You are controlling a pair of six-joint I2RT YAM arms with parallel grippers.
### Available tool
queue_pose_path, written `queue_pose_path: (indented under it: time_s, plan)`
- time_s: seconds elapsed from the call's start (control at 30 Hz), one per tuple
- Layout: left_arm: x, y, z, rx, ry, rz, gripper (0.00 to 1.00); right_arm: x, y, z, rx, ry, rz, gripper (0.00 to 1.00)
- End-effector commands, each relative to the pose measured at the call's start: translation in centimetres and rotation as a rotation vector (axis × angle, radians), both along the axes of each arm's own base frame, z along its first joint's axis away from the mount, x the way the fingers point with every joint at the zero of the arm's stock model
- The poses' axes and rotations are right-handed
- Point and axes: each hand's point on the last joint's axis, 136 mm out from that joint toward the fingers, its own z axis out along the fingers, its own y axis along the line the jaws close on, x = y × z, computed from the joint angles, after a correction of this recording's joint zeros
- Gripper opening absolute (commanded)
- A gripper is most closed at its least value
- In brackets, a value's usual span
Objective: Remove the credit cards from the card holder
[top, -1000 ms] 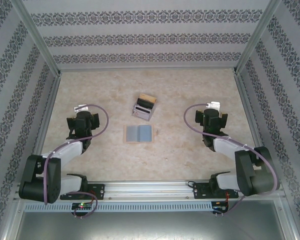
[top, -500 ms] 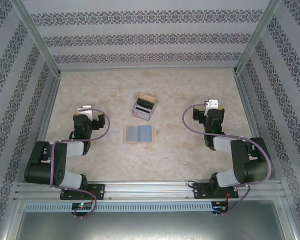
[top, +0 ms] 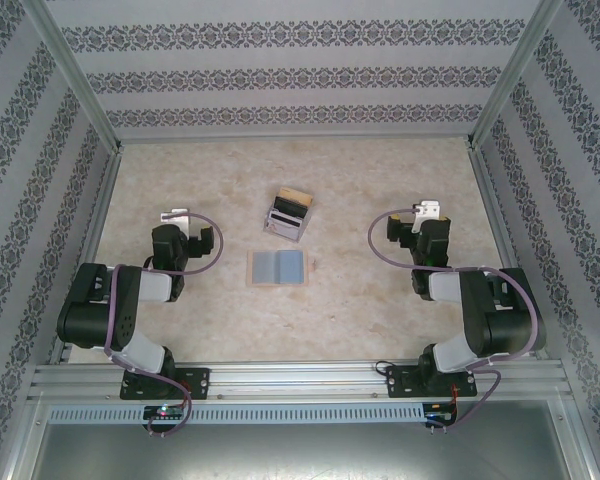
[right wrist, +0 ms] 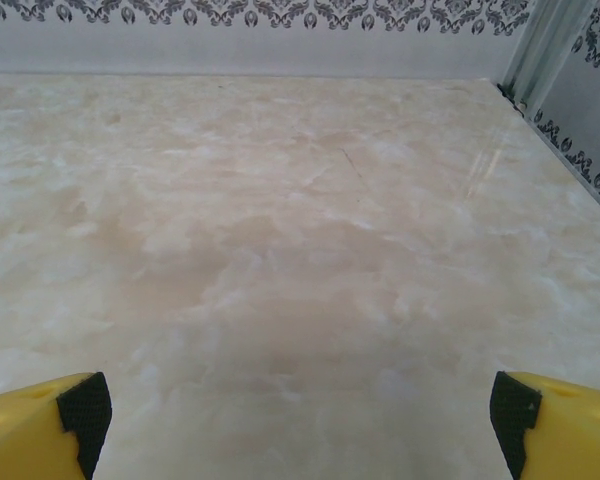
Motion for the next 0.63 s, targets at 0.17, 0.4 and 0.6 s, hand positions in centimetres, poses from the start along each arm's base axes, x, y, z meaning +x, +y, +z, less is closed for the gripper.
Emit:
queue_pose_path:
  time_s: [0.17, 0.4, 0.6]
  plan:
    - [0.85, 0.37, 1.33, 0.01, -0.048, 0.003, 0.99, 0.46, 0.49, 0.77, 0.033, -0.033, 0.025, 0.98]
    - [0.86, 0.36, 1.26, 0.01, -0.045, 0.003, 0.99, 0.43, 0.49, 0.71, 0.034, -0.031, 0.025, 0.98]
    - [0.85, 0.34, 1.28, 0.01, -0.045, 0.003, 0.99, 0.29, 0.58, 0.74, 0.033, -0.037, 0.031, 0.98]
